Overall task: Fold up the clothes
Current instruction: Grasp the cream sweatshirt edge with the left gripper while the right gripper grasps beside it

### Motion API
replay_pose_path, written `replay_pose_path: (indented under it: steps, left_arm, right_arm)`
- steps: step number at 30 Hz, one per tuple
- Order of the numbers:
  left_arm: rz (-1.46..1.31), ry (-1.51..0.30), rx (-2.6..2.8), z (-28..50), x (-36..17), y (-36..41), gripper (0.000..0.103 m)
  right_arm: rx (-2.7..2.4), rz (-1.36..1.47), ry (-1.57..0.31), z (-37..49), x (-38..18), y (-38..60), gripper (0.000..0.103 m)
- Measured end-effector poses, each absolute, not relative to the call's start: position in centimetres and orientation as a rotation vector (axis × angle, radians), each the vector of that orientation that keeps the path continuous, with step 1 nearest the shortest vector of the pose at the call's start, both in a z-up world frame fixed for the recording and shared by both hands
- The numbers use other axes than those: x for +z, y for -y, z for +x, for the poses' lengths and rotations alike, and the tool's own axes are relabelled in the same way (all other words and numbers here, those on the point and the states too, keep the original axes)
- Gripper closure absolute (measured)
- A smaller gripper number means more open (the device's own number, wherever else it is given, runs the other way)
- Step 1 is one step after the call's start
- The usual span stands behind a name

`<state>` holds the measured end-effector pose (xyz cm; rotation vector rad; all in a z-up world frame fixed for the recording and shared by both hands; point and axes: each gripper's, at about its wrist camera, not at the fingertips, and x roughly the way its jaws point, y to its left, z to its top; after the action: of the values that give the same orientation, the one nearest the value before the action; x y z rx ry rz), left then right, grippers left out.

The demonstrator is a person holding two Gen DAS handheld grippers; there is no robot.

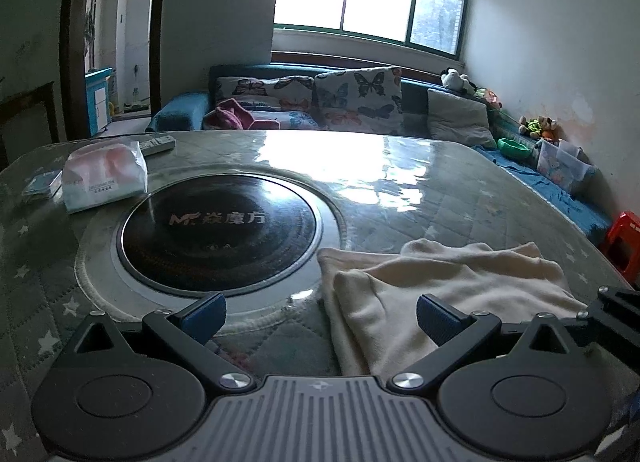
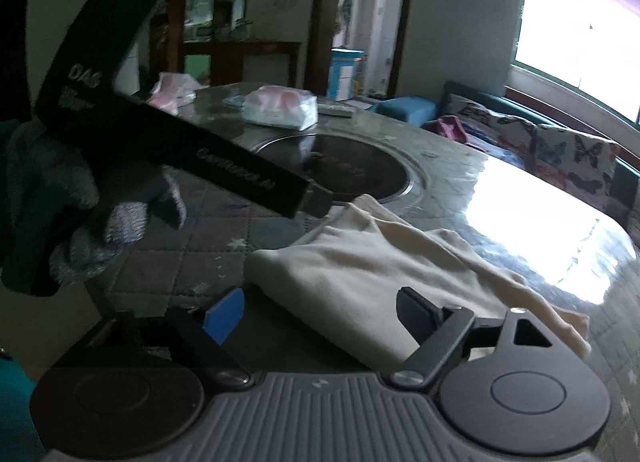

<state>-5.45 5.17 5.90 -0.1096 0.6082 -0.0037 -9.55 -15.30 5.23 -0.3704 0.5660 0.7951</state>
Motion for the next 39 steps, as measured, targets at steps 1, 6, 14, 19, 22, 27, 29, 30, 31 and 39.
replay_pose_path:
  steps: [1,6,14,19,22,27,29,30,31,39]
  left_arm:
    - [-0.114,-0.610,0.001,-5.3,5.9,-5.4,0.000]
    - [-0.164,-0.627,-0.007,-4.7,5.8,-6.4,0.001]
    - [-0.279,-0.680,-0.050,-3.7,5.3,-7.2,0.008]
    - [-0.357,-0.708,-0.072,-3.4,5.1,-7.3,0.008]
    - [-0.416,-0.730,-0.070,-3.1,4.9,-7.5,0.007]
    - [-0.534,-0.775,-0.064,-2.3,4.5,-8.1,0.008]
    - [-0.589,-0.796,-0.066,-1.8,4.2,-8.3,0.008]
    - [-0.622,-0.810,-0.068,-1.5,4.0,-8.4,0.008]
    - [-0.656,-0.824,-0.071,-1.2,3.8,-8.5,0.008]
    - [-0.827,-0.866,-0.096,0.6,2.4,-8.7,0.026]
  right_arm:
    - [0.806,-0.390,-0.562,-9.6,5.2,15.0,0.021]
    - [0.856,-0.491,-0.540,-9.7,4.8,13.4,0.027]
    - [0.906,-0.661,-0.514,-9.7,3.4,11.1,0.043]
    - [0.906,-0.724,-0.486,-9.6,2.8,10.3,0.056]
    - [0.902,-0.694,-0.489,-9.0,3.0,10.4,0.072]
    - [0.921,-0.524,-0.507,-7.7,4.8,11.9,0.087]
    - [0.920,-0.466,-0.502,-7.2,5.5,12.8,0.088]
    - [0.918,-0.437,-0.504,-7.0,5.8,13.2,0.089]
    - [0.917,-0.409,-0.507,-6.7,6.0,13.6,0.089]
    - [0.940,-0.321,-0.508,-6.3,6.9,15.3,0.090]
